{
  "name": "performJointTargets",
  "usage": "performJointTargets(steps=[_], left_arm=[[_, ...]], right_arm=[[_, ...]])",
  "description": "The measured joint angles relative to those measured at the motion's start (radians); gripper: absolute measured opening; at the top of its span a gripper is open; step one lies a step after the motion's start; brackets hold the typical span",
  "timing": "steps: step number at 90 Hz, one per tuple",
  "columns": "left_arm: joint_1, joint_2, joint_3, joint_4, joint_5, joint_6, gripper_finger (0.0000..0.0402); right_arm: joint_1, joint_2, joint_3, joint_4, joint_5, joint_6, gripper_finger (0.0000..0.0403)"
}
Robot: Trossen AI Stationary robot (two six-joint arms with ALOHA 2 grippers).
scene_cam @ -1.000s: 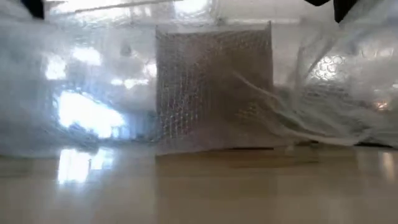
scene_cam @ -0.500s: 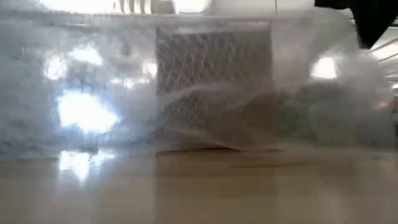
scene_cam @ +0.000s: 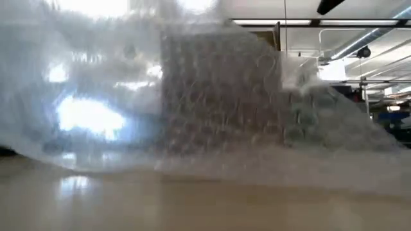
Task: Wrap mug
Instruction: Prepare the transparent bubble wrap
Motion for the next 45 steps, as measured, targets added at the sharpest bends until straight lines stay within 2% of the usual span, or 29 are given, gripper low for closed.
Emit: performJointTargets(steps=[12, 21, 34, 45], left_arm=[[-0.005, 0.009, -0.115, 0.102, 0.081, -0.004, 0.0004], [-0.003, 0.009, -0.181, 0.167, 0.120, -0.004, 0.0027], [0.016, 0.009, -0.215, 0.164, 0.194, 0.020, 0.0099], [0.066, -0.004, -0.185, 0.109, 0.338, 0.045, 0.0176]], right_arm=[[-0.014, 0.050, -0.135, 0.283, -0.027, -0.092, 0.0000], [-0.040, 0.099, -0.218, 0.470, -0.073, -0.134, 0.0000], [-0.082, 0.186, -0.263, 0.544, -0.083, -0.133, 0.0015], [-0.117, 0.252, -0.264, 0.549, -0.097, -0.118, 0.0048]])
